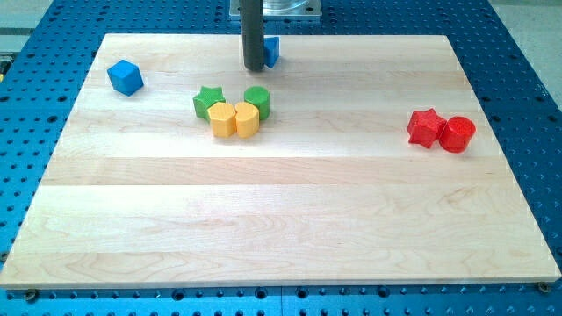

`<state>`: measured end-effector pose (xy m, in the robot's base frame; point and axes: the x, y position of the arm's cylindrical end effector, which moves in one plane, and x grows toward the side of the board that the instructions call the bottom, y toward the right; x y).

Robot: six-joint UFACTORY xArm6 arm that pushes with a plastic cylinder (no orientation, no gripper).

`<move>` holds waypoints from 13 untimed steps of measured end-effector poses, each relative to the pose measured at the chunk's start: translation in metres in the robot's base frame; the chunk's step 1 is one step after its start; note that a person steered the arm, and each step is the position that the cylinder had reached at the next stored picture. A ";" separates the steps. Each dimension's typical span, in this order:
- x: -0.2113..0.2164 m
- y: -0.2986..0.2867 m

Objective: Move the blue cube to the left of the blue triangle

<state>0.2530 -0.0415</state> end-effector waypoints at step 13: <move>0.018 -0.110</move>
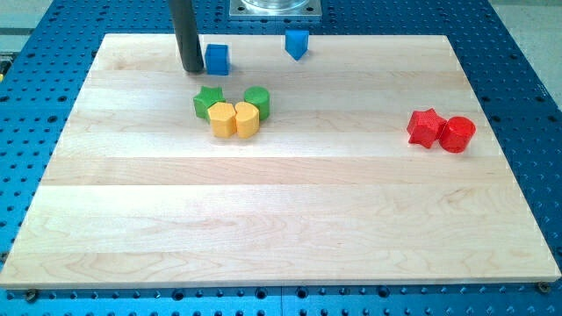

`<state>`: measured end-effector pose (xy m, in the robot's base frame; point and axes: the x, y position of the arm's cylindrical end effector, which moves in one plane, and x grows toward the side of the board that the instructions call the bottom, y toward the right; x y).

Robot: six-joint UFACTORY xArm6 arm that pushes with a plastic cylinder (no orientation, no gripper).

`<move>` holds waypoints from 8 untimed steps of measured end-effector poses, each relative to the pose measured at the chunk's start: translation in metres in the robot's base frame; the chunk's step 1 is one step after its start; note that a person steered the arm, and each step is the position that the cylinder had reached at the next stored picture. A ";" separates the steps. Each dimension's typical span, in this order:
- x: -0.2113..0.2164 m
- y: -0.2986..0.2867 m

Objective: Move the blue cube to the left of the blue triangle

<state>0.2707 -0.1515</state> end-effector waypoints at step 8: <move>0.063 0.132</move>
